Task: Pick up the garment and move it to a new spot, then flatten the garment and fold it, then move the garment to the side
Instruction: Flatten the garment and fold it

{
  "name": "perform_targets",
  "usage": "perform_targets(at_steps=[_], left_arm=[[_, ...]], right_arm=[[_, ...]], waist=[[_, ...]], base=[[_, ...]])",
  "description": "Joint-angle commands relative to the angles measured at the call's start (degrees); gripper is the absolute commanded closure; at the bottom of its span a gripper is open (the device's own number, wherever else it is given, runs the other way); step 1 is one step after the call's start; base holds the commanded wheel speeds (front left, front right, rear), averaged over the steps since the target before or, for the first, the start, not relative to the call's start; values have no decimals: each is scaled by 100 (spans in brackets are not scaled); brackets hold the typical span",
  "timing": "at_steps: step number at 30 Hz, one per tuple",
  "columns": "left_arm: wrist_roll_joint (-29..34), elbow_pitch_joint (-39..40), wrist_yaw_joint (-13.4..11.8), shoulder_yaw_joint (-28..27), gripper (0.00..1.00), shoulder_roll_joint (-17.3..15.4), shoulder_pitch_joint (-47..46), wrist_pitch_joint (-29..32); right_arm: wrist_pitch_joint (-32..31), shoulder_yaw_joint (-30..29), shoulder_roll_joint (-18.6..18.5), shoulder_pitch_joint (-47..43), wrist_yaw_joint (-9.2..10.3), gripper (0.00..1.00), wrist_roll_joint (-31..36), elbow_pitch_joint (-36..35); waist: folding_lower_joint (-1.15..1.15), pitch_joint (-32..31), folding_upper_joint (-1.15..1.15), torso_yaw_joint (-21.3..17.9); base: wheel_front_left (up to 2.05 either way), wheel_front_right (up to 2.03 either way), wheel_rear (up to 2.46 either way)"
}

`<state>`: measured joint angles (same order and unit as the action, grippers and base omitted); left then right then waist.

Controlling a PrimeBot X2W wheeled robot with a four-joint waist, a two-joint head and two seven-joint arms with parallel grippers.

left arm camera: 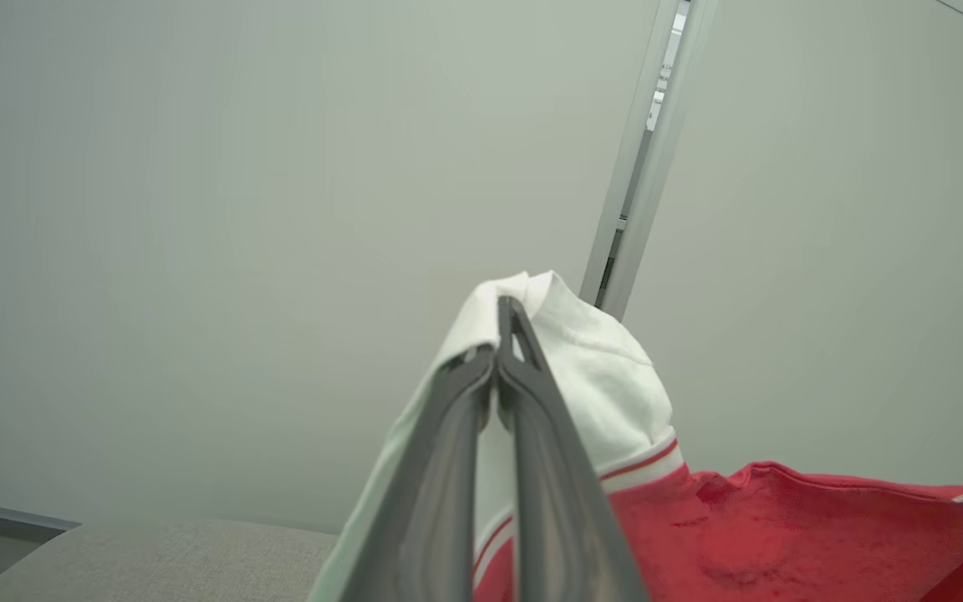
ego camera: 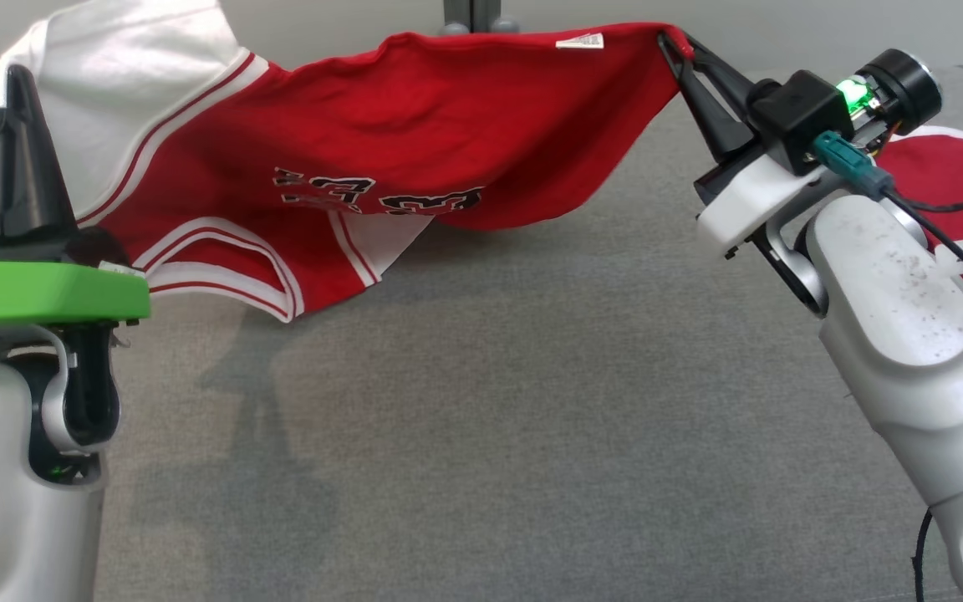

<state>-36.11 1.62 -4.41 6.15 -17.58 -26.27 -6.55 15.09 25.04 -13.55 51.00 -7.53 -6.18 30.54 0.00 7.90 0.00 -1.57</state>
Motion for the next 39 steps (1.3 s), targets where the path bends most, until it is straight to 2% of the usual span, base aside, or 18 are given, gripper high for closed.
perform_targets(at_steps=[1,9,16,22,27,31,35,39], left_arm=[[40,120,-6,21,100,-107,-132,70],[316,1007,-117,90,100,-515,-482,588],[398,1736,-142,175,100,-753,-1042,1077],[388,1812,-115,340,100,-809,-1356,1434],[338,1504,-58,491,100,-774,-1512,1576],[426,1043,34,609,100,-798,-1829,1631],[712,313,187,777,100,-831,-2673,1610],[1077,-554,339,985,100,-751,-3834,1500]], right_arm=[[6,-40,-100,-132,9,100,-63,-204],[-525,-362,-618,-566,9,100,-89,-1961],[-1292,-985,-1033,-1027,9,100,-10,-3725],[-1791,-1315,-1208,-1407,9,100,-42,-4501],[-1942,-1351,-1163,-1602,9,100,-150,-4528],[-1870,-1331,-1050,-1364,9,100,-180,-4122],[-1633,-1220,-867,-562,9,100,-50,-3296],[-1250,-1052,-642,668,9,100,285,-2304]], waist=[[0,-367,0,-359],[0,-854,0,-749],[0,-964,0,-914],[0,-869,0,-977],[0,-514,0,-994],[0,-4,0,-981],[0,633,0,-996],[0,1188,0,-1001]], base=[[0,0,0],[0,0,0],[0,0,0],[0,0,0],[0,0,0],[0,0,0],[0,0,0],[0,0,0]])
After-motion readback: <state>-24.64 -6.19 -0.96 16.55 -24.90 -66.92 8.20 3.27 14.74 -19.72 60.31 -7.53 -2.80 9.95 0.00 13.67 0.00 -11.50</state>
